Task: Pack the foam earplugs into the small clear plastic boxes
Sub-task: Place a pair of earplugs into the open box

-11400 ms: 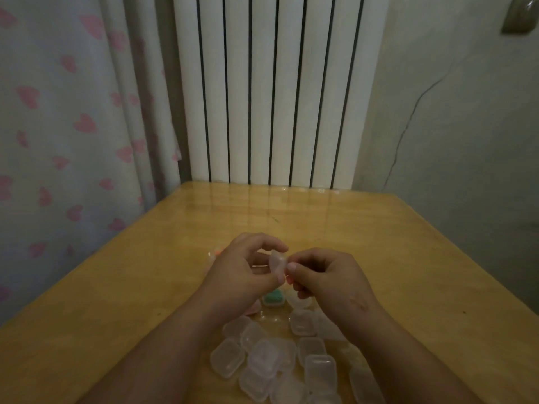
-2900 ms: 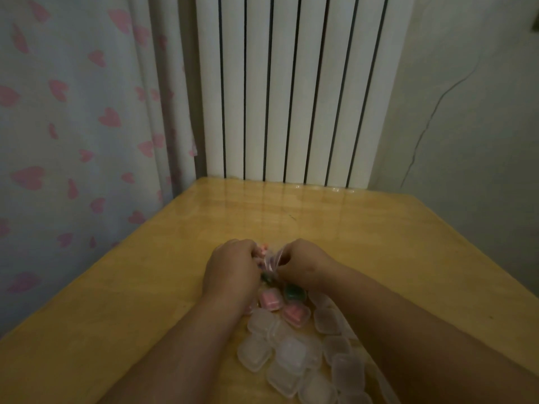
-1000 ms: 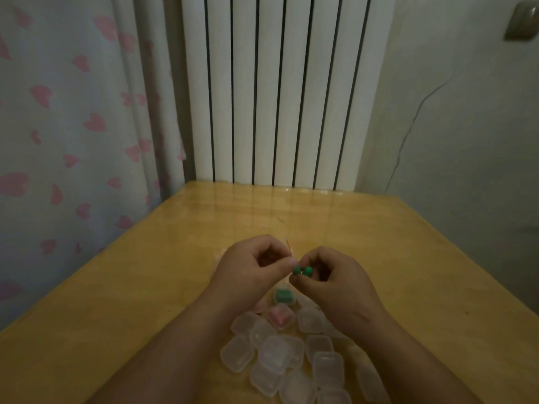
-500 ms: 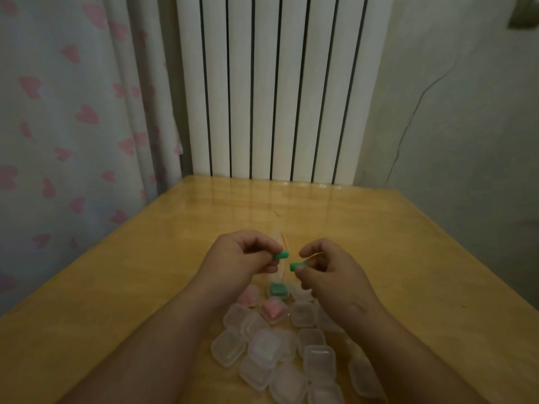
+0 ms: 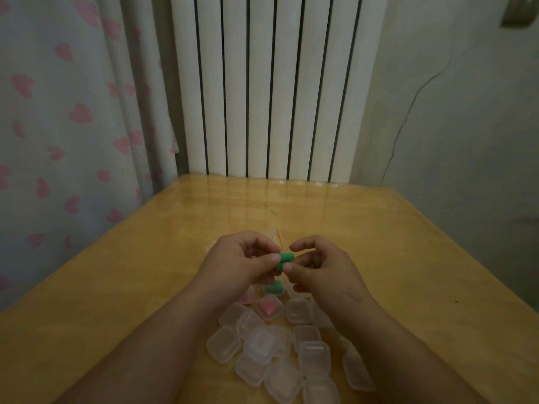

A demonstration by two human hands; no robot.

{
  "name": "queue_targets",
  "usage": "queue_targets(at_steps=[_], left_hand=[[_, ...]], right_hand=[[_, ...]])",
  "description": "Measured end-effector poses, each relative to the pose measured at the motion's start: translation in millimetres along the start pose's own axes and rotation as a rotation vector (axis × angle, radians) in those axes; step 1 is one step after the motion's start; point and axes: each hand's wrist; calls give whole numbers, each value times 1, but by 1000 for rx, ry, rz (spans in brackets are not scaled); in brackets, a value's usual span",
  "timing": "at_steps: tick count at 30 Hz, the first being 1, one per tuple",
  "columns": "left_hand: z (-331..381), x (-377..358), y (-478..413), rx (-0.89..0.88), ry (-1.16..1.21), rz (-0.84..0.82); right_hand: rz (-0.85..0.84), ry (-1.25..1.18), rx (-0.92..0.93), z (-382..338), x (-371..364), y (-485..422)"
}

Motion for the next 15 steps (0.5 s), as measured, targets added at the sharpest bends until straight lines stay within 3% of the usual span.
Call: queue_targets(at_steps=[5,8,11,13,15], left_hand=[[1,-3,1,-8,36,-14],[0,-5,2,-63,-42,-10],[-6,-5,3,-227,-439,-109],[-7,-6,6,-320,-727,-290],[-7,-9,7,-365,-864,-448]], right_hand=[[-64,-148,-28,2,-1,1],[49,-23,40,1,3,-3],[269,199,123,-1,13,-9],[298,217,123,-1,15,-10],[284,218,116,1,13,-9]])
Point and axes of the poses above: each hand's wrist, its own y-axis away from the middle knuckle, its own x-axis out of the back of the hand, z = x × y, and after that the axes turned 15 degrees about -x, right-handed
